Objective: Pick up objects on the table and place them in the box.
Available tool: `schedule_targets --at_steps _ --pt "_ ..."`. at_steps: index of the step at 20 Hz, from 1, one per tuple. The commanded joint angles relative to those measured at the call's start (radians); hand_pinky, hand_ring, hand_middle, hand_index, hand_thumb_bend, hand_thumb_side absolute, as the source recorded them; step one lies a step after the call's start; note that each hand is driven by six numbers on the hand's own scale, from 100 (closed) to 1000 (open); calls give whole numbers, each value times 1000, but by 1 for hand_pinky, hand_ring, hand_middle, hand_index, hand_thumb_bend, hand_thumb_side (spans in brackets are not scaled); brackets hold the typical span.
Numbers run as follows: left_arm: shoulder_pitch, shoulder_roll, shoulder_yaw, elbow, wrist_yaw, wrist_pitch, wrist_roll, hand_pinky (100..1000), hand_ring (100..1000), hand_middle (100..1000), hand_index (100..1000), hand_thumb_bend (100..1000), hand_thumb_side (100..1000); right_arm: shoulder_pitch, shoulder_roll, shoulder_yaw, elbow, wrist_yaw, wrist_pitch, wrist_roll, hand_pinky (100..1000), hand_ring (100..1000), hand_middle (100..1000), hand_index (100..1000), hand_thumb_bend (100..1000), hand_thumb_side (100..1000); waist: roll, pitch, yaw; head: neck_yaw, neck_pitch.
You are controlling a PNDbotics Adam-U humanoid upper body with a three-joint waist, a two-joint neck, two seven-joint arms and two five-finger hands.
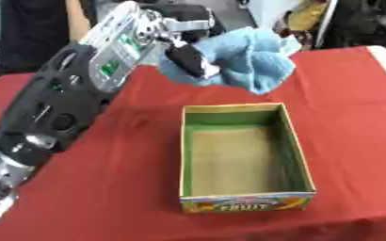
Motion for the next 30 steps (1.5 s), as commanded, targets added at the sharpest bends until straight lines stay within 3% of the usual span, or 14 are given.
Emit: schedule_targets --at_steps 1,6,7,8,9,10,11,12,13,14,15,16,18,30 --pt "-3 -2 -16 -21 13 0 -16 100 100 100 122 100 359 -13 -15 -5 -16 2 -6 4 512 692 762 944 337 630 -4 -7 -2 8 -2" --pt "38 -11 -51 -16 24 -4 -23 100 100 100 155 100 352 -15 -14 -3 -16 2 -3 9 511 690 762 945 335 630 -2 -4 -3 2 -2" --pt "45 -13 -55 -11 22 -5 -20 100 100 171 254 100 303 -16 -14 -4 -16 1 -3 10 511 690 762 945 335 630 -2 -4 -4 2 -2" --pt "53 -14 -60 -7 11 -11 -19 100 162 324 395 100 254 -16 -14 -4 -16 1 -3 10 511 689 762 945 335 631 -3 -4 -4 3 -2" --pt "61 -16 -64 1 -6 -21 -20 100 100 230 310 100 290 -17 -14 -3 -16 0 -3 10 511 690 762 945 335 630 -3 -3 -4 4 -2" --pt "71 -19 -67 10 -20 -32 -20 312 468 592 654 100 402 -17 -14 -3 -16 0 -3 11 511 689 762 945 334 631 -3 -3 -4 5 -2" --pt "84 -25 -70 27 -34 -47 -18 289 448 574 636 100 368 -17 -14 -2 -16 0 -3 12 511 689 762 945 334 631 -3 -2 -4 5 -2" --pt "97 -32 -70 47 -44 -60 -12 464 593 724 767 190 698 -18 -13 -2 -16 0 -3 13 510 689 763 945 333 631 -3 -1 -5 5 -2" --pt "107 -39 -68 68 -47 -71 -1 452 580 713 758 180 674 -18 -13 -2 -16 0 -3 13 510 689 763 945 333 632 -4 0 -5 5 -2" --pt "115 -43 -68 87 -52 -81 9 568 705 806 832 316 875 -19 -12 -2 -16 0 -3 14 510 689 762 945 333 631 -4 1 -6 5 -2" --pt "121 -46 -68 103 -58 -90 16 558 696 801 827 303 858 -19 -12 -2 -16 -1 -3 14 510 689 762 945 333 631 -4 1 -6 5 -2" --pt "125 -48 -68 116 -64 -97 19 628 755 848 872 420 973 -19 -12 -2 -16 -1 -3 14 510 689 763 944 331 632 -4 2 -6 5 -2" --pt "128 -48 -64 130 -74 -106 22 689 807 888 898 488 1000 -18 -13 -1 -16 0 -3 15 509 688 763 944 331 633 -4 2 -5 4 -2" --pt "122 -49 -57 122 -46 -103 34 742 840 917 926 503 1000 -18 -13 -1 -16 -1 -2 17 510 689 763 943 329 633 -5 0 -5 3 -2"
